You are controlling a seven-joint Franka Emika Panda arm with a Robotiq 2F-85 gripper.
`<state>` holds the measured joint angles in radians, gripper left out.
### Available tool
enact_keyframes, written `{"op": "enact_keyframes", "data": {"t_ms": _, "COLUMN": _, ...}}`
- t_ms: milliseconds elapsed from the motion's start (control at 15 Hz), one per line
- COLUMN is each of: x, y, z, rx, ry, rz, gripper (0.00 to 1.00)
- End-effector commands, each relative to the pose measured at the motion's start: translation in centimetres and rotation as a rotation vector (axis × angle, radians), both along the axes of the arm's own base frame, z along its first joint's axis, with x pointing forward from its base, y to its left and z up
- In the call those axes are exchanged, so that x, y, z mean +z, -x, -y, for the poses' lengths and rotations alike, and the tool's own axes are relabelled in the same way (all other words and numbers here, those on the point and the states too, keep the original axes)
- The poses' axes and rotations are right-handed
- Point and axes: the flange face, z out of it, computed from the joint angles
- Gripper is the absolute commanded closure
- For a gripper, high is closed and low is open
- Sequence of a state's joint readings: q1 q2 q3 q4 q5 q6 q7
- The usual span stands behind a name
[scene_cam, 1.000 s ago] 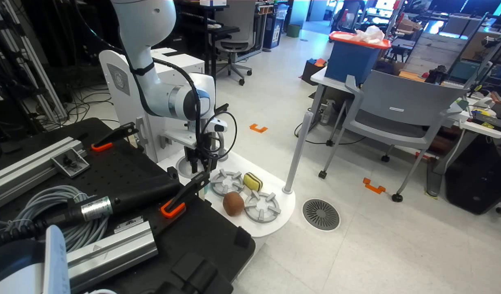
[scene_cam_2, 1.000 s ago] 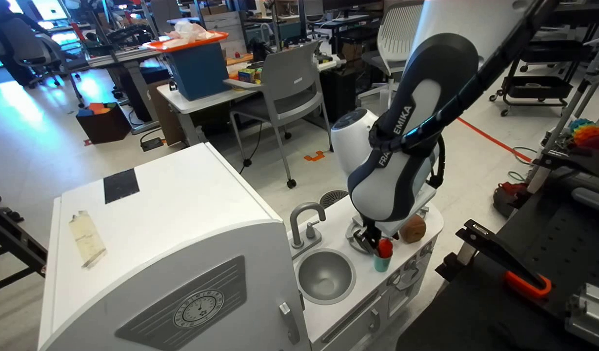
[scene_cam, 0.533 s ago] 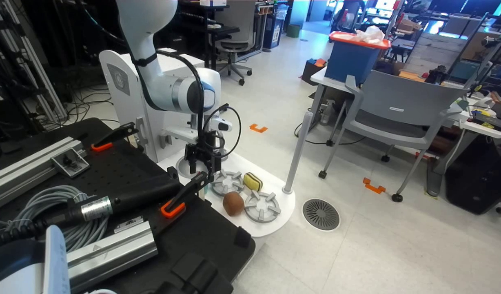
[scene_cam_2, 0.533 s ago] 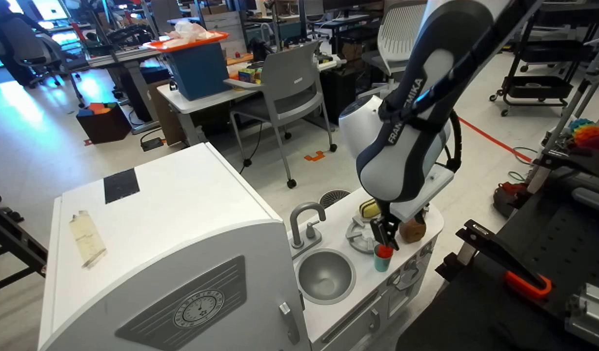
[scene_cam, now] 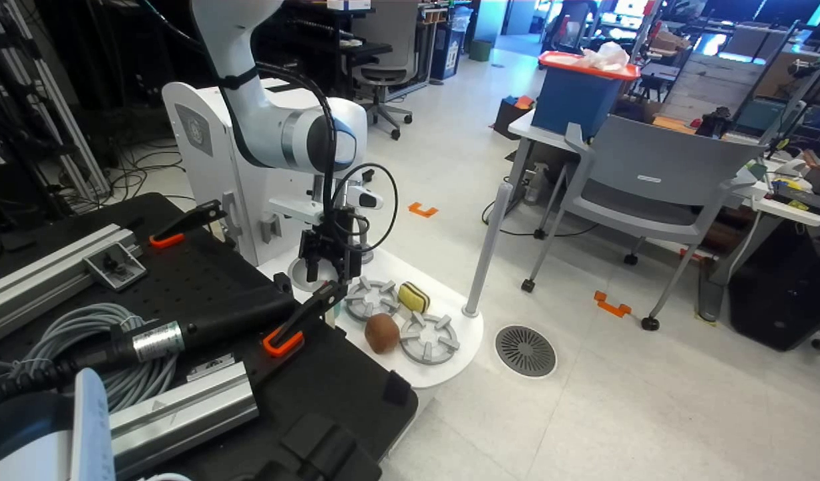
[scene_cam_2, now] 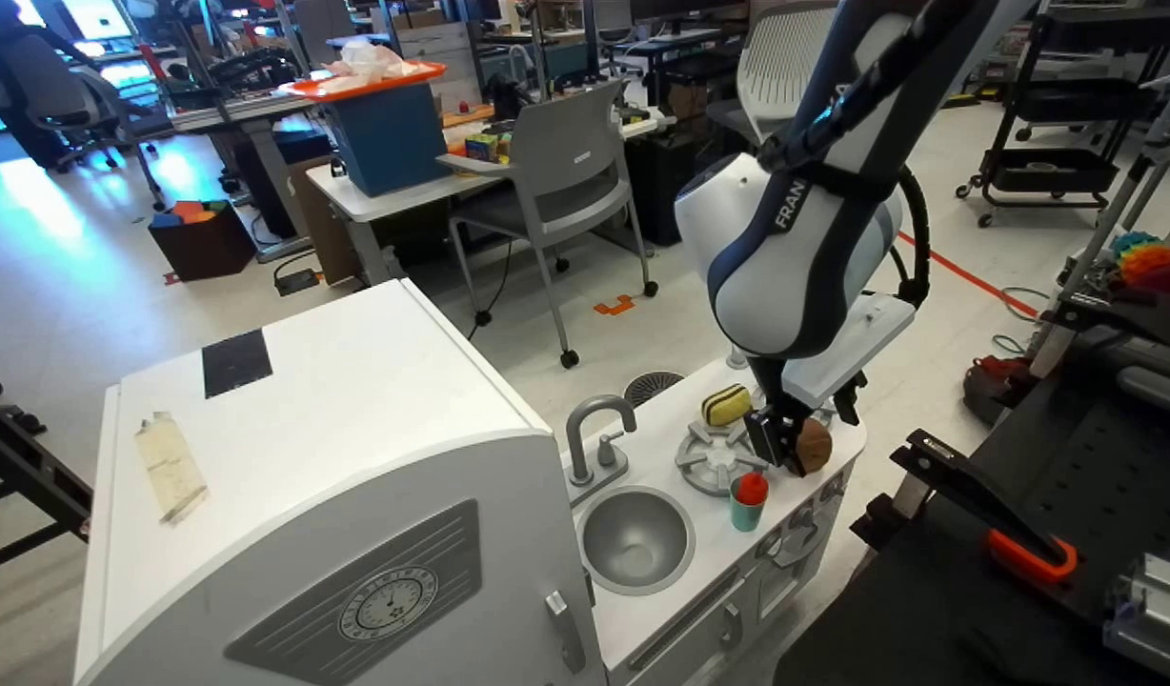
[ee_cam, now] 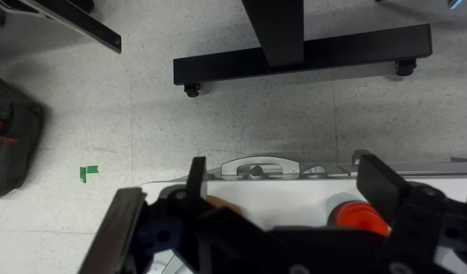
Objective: Put the ketchup bottle in the cup
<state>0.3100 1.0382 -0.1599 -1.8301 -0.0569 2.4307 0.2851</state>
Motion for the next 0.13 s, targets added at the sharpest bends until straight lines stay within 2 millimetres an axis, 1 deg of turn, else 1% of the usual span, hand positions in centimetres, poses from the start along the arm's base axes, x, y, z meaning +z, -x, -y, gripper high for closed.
{"op": "enact_keyframes", "data": {"t_ms": 0, "x": -0.05, "y": -0.11, "z": -0.04, "rx": 0.0, "ry": 0.0, "rz": -0.001, "gripper": 0.0}}
{"op": "enact_keyframes", "data": {"t_ms": 67, "x": -0.05, "y": -0.11, "z": -0.04, "rx": 0.0, "ry": 0.0, "rz": -0.001, "gripper": 0.0}}
